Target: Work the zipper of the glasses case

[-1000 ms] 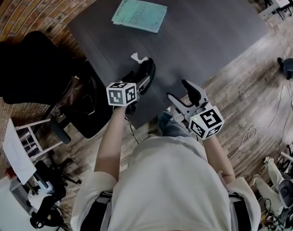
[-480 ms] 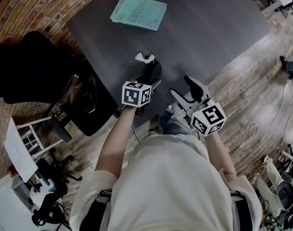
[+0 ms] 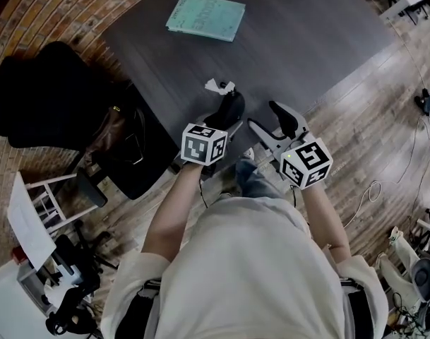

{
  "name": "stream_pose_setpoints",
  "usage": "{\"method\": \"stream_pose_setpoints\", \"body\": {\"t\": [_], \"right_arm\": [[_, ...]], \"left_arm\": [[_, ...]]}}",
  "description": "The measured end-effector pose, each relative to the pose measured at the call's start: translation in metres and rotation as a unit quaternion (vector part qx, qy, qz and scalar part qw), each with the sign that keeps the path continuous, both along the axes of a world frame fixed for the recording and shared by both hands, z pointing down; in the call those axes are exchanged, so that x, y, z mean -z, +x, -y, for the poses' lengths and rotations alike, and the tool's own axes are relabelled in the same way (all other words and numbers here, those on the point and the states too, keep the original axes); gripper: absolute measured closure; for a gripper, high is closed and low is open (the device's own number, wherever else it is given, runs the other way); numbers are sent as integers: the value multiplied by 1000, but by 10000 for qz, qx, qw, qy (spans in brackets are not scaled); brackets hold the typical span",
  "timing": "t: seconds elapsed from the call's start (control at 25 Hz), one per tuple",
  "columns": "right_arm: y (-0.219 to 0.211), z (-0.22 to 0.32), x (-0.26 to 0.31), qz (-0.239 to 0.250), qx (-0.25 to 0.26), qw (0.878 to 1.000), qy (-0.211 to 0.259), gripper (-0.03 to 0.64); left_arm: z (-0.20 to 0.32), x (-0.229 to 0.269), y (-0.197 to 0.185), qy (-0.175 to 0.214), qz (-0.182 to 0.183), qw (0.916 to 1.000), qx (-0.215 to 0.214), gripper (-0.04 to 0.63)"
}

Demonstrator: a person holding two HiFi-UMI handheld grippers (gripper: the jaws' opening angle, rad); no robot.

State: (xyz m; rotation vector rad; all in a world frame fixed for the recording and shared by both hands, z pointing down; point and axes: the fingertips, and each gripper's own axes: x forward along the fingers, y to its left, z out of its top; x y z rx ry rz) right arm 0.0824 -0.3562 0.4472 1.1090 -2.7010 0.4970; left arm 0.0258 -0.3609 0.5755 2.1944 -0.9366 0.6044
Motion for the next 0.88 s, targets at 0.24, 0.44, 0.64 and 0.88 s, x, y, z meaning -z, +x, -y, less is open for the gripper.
{"method": "stream_pose_setpoints", "body": {"t": [0.24,0.44,0.64,0.88], "right_arm": [[-29,-18,20,-290,307,9988,255,334],[-63,-47,19,-646,651,9956,171,336],[-96,-81,12,-1065,902,9902,49,337],[-120,-132,-2,-1812,1238,9754,-216,366]], "left_arm": [[-54,27,4,283,11,9991,-317,328],[-105,42,3,540,50,9960,-704,328],[-161,51,-7,710,105,9926,-977,328],[-223,64,-12,1138,405,9831,-1376,328]]}}
